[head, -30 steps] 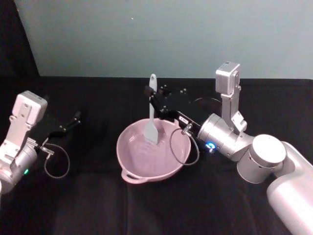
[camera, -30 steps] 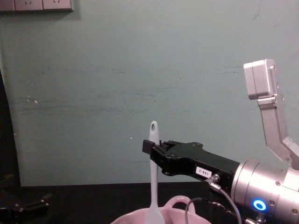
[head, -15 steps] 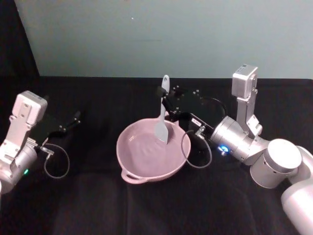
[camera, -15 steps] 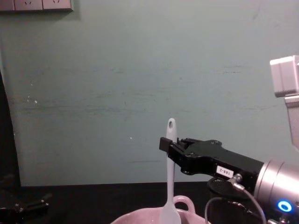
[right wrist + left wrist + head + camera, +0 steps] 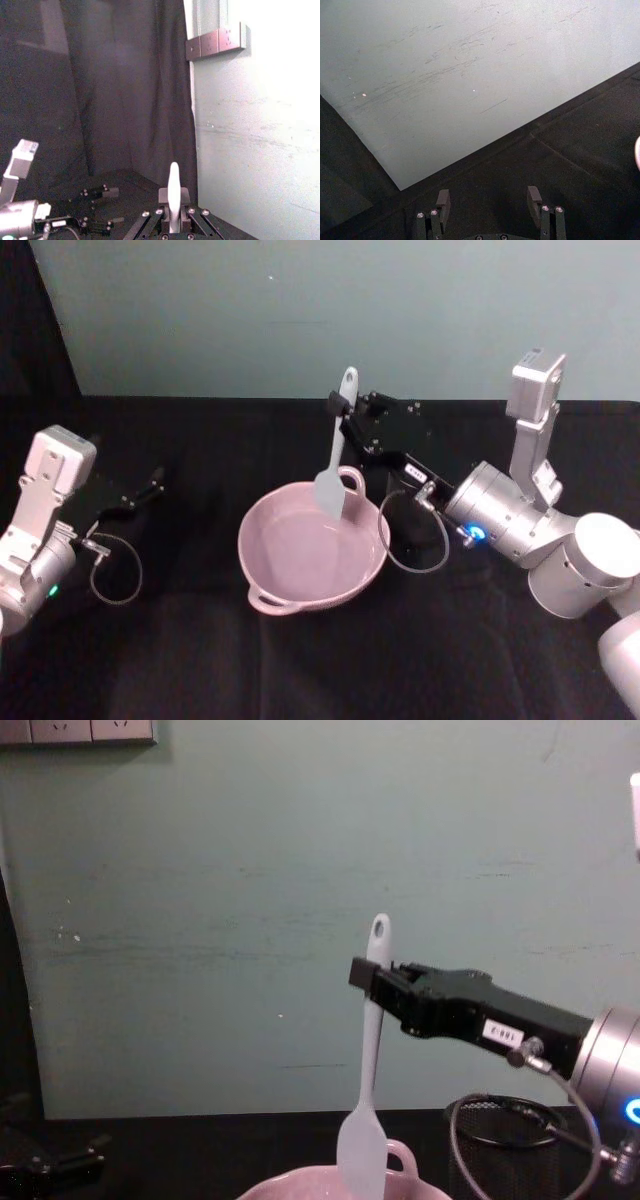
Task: Use the one hand to pick up the spoon and stir the clear water in the bowl.
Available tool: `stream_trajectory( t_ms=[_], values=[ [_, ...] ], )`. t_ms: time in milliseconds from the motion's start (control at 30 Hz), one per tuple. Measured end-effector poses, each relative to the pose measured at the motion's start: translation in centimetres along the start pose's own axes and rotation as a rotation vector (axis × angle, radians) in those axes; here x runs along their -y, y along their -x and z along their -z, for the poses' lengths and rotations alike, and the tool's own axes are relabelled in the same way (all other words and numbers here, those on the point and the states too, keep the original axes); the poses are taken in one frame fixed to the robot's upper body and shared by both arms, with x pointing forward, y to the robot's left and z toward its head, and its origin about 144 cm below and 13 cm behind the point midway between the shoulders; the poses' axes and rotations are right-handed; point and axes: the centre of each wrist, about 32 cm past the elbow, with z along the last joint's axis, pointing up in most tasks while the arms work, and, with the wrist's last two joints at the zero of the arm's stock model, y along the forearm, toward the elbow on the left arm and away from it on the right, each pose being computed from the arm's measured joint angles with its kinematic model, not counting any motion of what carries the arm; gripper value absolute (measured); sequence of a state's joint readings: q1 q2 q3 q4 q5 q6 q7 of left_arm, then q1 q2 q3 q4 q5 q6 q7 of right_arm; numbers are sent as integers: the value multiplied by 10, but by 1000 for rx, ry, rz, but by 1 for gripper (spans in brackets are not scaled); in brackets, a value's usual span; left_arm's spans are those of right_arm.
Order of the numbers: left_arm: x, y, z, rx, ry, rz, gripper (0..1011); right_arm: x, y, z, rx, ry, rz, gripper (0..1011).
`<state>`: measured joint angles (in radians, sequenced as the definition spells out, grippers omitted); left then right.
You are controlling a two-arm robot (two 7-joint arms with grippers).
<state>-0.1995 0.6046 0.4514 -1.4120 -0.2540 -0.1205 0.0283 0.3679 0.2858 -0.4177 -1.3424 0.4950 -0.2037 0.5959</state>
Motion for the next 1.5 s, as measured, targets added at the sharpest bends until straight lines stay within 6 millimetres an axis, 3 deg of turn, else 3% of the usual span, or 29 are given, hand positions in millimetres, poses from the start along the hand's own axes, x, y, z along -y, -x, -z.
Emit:
stream_trajectory(
  t_ms=[733,1167,1500],
  values=[
    [0,0,0,0,0,0,1011,8,-7,-43,-60,-13,26,114],
    [0,0,0,0,0,0,1011,22,-30,-72,-140,-3,87,116],
    [0,0,0,0,0,0,1011,32,-44,-76,-165,-7,186,116]
  ],
)
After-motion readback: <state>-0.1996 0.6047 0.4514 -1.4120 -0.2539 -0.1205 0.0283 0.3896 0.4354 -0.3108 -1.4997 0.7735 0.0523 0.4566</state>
